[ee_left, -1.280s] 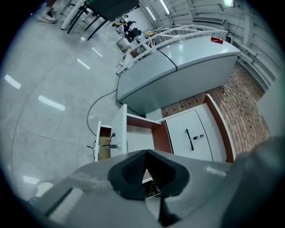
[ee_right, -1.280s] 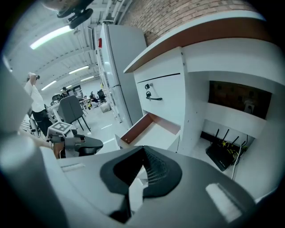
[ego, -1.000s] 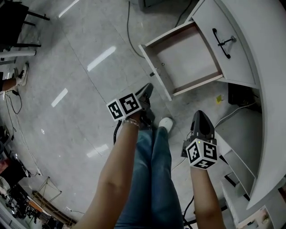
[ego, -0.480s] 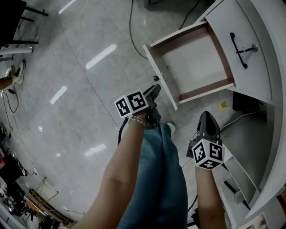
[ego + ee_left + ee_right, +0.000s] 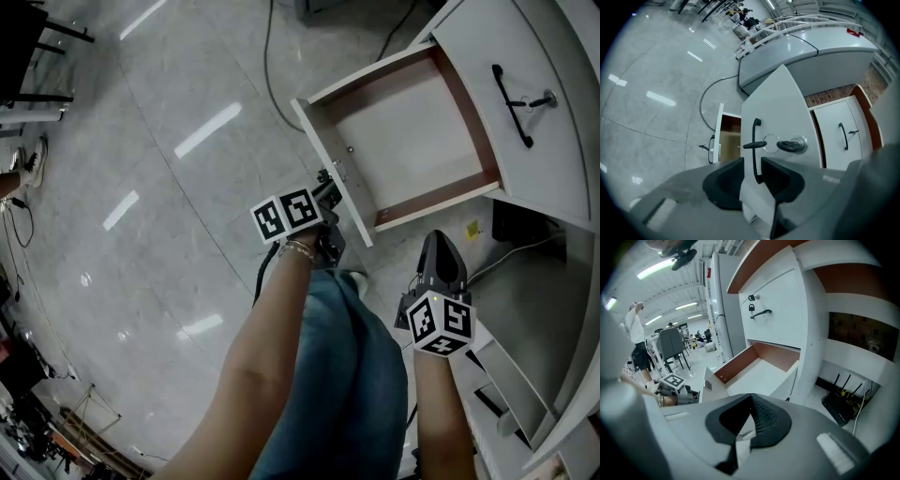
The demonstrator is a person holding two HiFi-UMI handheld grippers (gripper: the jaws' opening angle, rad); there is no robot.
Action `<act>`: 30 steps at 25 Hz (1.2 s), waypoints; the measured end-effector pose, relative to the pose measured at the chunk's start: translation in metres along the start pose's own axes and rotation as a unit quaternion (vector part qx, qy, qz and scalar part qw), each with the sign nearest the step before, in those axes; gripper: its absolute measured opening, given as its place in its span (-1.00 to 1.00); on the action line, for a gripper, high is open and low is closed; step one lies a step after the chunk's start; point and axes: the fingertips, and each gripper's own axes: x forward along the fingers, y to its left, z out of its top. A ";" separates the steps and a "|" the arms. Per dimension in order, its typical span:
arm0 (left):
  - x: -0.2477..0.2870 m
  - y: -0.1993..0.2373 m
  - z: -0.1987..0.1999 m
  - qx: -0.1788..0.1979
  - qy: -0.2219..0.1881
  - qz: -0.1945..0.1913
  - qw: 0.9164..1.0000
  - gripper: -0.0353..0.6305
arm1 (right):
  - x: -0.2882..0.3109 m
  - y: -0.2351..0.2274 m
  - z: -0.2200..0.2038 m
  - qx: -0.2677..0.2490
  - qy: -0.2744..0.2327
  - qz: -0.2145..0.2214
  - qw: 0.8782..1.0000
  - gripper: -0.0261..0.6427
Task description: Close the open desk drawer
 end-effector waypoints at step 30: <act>-0.001 -0.030 0.004 -0.018 -0.014 -0.107 0.994 -0.87 | -0.025 -0.012 -0.010 0.010 -0.002 0.000 1.000 -0.93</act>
